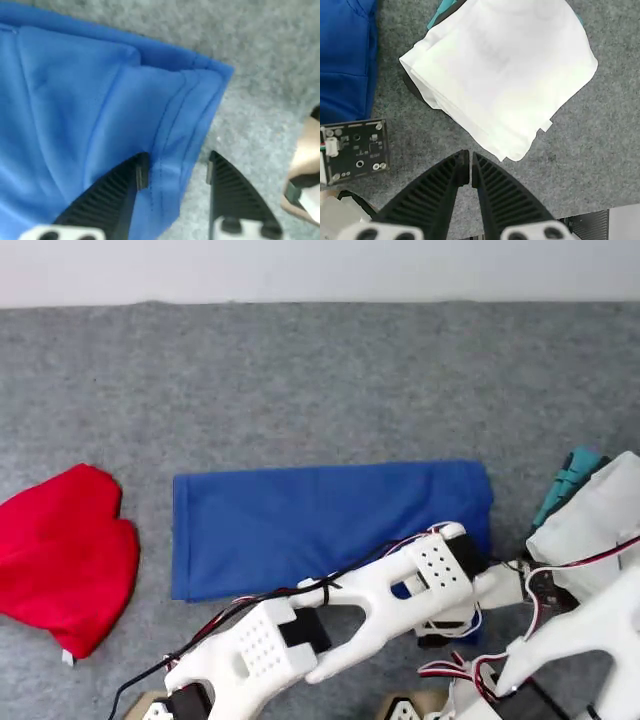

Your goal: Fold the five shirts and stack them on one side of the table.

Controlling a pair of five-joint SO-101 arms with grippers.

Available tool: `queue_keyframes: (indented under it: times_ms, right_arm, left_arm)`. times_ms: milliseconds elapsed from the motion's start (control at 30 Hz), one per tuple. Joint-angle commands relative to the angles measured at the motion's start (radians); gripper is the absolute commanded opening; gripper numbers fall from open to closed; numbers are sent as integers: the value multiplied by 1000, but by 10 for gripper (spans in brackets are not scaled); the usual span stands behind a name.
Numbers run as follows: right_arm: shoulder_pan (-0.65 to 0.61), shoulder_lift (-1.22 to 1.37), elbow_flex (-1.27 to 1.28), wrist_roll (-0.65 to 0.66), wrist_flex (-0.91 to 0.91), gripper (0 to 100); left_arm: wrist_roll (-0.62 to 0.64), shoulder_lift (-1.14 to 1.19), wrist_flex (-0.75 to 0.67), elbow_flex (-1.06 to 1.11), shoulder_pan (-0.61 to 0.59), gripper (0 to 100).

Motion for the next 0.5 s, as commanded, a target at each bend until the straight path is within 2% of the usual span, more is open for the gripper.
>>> queue_keyframes:
  times_ms: [0,133,467]
  right_arm:
    - [12,-36,-3,3,39,23]
    - [12,-36,-3,3,39,23]
    - [12,-36,-3,3,39,23]
  left_arm:
    - [-3,14,6,-73,-11,115]
    - [-9,3,6,-81,-11,16]
    - [-31,-153,37,-81,-43,15]
